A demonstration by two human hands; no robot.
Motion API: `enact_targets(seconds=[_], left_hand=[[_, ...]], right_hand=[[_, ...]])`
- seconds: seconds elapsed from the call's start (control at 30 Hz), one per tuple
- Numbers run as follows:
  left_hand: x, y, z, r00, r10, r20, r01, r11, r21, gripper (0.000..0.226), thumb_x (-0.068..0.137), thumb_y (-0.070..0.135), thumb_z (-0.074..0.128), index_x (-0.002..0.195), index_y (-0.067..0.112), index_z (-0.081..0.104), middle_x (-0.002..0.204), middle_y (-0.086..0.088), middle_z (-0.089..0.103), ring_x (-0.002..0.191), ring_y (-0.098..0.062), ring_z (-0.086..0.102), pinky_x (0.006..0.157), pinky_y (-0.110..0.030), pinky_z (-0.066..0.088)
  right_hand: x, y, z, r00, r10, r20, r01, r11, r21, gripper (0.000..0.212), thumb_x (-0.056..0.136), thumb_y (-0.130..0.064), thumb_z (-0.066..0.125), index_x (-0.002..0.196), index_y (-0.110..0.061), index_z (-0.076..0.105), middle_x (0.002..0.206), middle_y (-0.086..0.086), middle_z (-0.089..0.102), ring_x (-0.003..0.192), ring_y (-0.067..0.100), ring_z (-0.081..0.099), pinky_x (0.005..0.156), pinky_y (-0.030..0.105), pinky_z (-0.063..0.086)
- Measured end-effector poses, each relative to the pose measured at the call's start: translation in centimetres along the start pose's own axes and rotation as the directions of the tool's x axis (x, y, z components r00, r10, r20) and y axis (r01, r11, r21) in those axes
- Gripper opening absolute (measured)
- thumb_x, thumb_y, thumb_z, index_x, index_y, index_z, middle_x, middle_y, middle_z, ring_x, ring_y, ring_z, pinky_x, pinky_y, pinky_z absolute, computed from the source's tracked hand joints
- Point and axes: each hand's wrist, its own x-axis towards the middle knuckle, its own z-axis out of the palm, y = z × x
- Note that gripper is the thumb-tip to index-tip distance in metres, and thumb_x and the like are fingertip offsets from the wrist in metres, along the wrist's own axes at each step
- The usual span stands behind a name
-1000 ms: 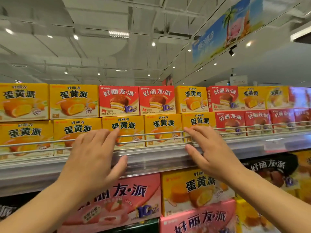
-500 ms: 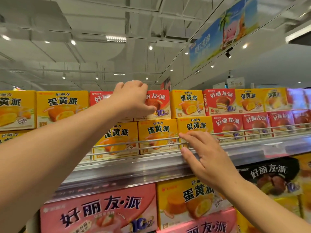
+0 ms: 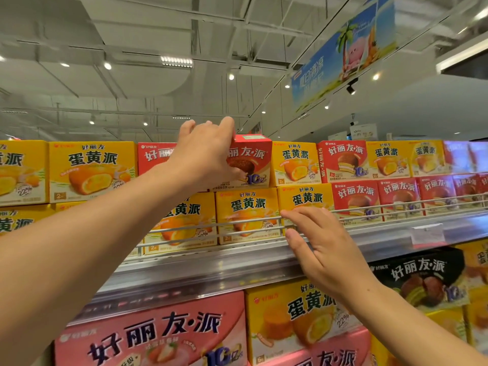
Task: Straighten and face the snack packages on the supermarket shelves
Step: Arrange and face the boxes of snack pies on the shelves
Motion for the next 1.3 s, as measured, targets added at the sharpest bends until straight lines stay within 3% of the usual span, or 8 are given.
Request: enact_targets(seconds=[0.17,0.23,0.37,0.53,0.67,0.87,1.13,1.3], left_hand=[[-2.1,0.6,-2.6,0.991,0.079,-0.11,-0.095,0.983,-0.155,0.068,0.067,0.044,0.083,0.121,0.021,0.048,0.117,-0.004,0.056,0.101,-0.021,0.05,0.09,-0.036,0.039],[-3.7,1.2,-3.8,0.983,0.057,-0.173,-0.111,0.941,-0.319,0.067,0.065,0.045,0.081,0.121,0.024,0.051,0.115,-0.002,0.054,0.102,-0.022,0.051,0.085,-0.037,0.045],[-6.8,3.7,-4.3,0.988,0.115,-0.099,-0.15,0.842,-0.518,0.06,0.058,0.05,0.079,0.111,0.034,0.054,0.106,0.006,0.056,0.096,-0.014,0.054,0.082,-0.036,0.05],[-7.8,7.7,-1.3,0.955,0.298,0.005,-0.237,0.771,-0.59,0.064,0.064,0.041,0.086,0.119,0.035,0.055,0.119,0.01,0.051,0.109,-0.012,0.05,0.091,-0.034,0.051],[-7.5,11.0,0.5,0.928,0.371,-0.027,-0.3,0.704,-0.644,0.064,0.063,0.049,0.085,0.118,0.04,0.052,0.118,0.013,0.05,0.109,-0.01,0.049,0.089,-0.028,0.052],[-6.8,16.9,2.1,0.88,0.469,-0.072,-0.404,0.661,-0.632,0.067,0.065,0.053,0.082,0.122,0.042,0.048,0.125,0.015,0.049,0.114,-0.008,0.043,0.095,-0.036,0.047],[-3.8,26.6,4.7,0.853,0.516,-0.076,-0.449,0.652,-0.612,0.071,0.07,0.061,0.074,0.128,0.046,0.037,0.132,0.019,0.045,0.12,-0.004,0.04,0.1,-0.031,0.043],[1.0,31.0,6.2,0.9,0.435,-0.029,-0.34,0.661,-0.669,0.073,0.076,0.079,0.04,0.134,0.035,0.046,0.134,0.017,0.052,0.116,0.003,0.046,0.095,-0.023,0.044]], right_hand=[[-0.1,-0.6,-0.4,0.999,0.026,0.039,-0.026,1.0,0.002,0.046,0.096,-0.047,0.034,0.134,-0.029,0.054,0.124,-0.016,0.052,0.119,0.005,0.041,0.1,0.031,0.038],[0.2,-0.9,-1.4,0.988,0.101,0.113,-0.12,0.978,0.172,0.047,0.092,-0.054,0.039,0.135,-0.04,0.048,0.128,-0.024,0.051,0.121,-0.004,0.043,0.102,0.03,0.04],[1.2,-0.9,-6.2,0.941,0.289,0.174,-0.317,0.579,0.751,0.061,0.075,-0.06,0.062,0.132,-0.047,0.043,0.125,-0.014,0.061,0.116,0.007,0.06,0.1,0.033,0.046],[-0.2,-1.0,-10.2,0.944,0.257,0.209,-0.331,0.717,0.613,0.084,0.059,-0.056,0.083,0.131,-0.058,0.039,0.131,-0.014,0.053,0.111,0.009,0.062,0.079,0.03,0.057],[-2.4,-0.2,-12.5,0.933,0.324,0.159,-0.36,0.807,0.469,0.066,0.06,-0.049,0.084,0.12,-0.047,0.056,0.122,-0.009,0.057,0.104,0.014,0.066,0.073,0.032,0.06],[-5.4,2.1,-17.1,0.93,0.354,0.103,-0.367,0.913,0.179,0.067,0.06,-0.055,0.079,0.121,-0.037,0.058,0.122,-0.019,0.055,0.108,0.003,0.059,0.081,0.024,0.056],[-8.1,9.6,-22.8,0.911,0.377,0.169,-0.406,0.893,0.194,0.057,0.062,-0.045,0.08,0.116,-0.042,0.062,0.11,-0.026,0.062,0.101,0.001,0.063,0.075,0.025,0.059],[-9.5,17.5,-27.1,0.898,0.391,0.203,-0.427,0.886,0.179,0.058,0.06,-0.046,0.079,0.115,-0.04,0.062,0.111,-0.02,0.062,0.1,0.001,0.064,0.075,0.024,0.058]])
